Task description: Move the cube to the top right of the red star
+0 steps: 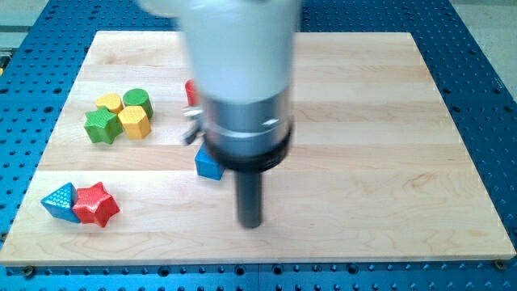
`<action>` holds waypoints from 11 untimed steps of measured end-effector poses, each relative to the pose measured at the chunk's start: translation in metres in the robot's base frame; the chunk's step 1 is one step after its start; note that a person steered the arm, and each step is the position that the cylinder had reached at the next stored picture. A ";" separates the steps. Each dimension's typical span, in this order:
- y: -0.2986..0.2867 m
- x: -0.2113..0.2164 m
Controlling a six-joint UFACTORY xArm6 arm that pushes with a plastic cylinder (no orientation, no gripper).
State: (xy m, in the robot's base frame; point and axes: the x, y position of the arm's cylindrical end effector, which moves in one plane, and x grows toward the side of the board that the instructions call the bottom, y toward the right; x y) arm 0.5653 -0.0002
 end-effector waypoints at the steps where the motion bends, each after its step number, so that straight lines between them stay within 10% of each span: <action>1: -0.013 -0.049; 3: -0.164 -0.021; 6: -0.068 -0.090; 9: -0.162 -0.050; 11: 0.006 -0.121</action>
State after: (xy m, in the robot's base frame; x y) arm 0.4445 0.0054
